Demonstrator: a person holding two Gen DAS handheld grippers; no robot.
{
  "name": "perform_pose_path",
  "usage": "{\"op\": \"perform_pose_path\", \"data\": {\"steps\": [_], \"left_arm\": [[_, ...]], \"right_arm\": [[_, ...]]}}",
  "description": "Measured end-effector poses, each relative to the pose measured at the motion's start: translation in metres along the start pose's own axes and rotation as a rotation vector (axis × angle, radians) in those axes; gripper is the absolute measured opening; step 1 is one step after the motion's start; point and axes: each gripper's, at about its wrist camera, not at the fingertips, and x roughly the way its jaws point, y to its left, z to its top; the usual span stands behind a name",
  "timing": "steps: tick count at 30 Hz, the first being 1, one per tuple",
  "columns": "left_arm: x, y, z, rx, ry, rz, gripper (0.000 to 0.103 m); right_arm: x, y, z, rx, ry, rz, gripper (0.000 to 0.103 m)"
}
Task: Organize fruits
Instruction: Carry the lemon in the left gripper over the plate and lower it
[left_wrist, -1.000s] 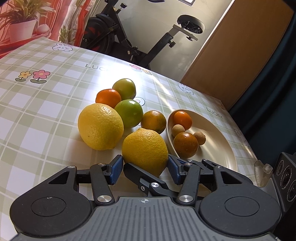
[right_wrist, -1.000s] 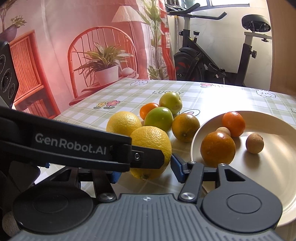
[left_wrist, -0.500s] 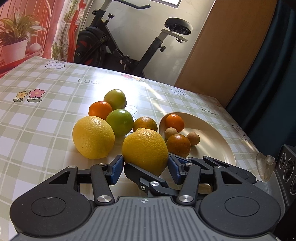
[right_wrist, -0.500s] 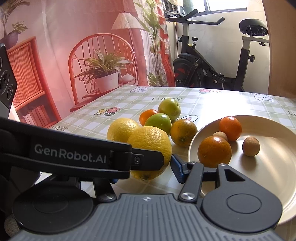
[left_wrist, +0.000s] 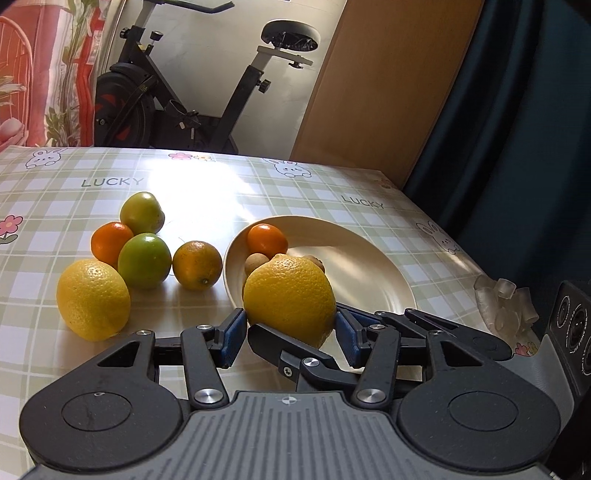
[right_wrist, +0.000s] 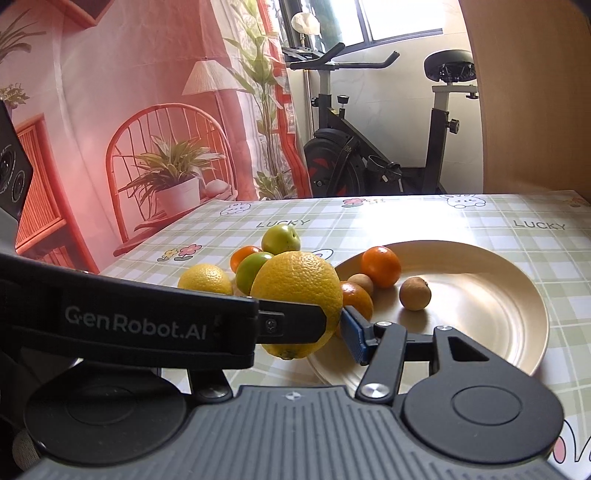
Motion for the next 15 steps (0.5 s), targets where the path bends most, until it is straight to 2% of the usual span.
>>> {"op": "perform_pose_path", "data": {"steps": [8,15], "left_arm": [[0.016,-0.015,0.004,0.041,0.037,-0.007,0.056],[0.029,-0.017,0.008,0.035,0.050,-0.011,0.054]], "right_arm": [[-0.005,-0.021,-0.002,0.074,-0.004,-0.044,0.057],[0.001,-0.035,-0.006,0.125,0.010,-0.079,0.057]]}}
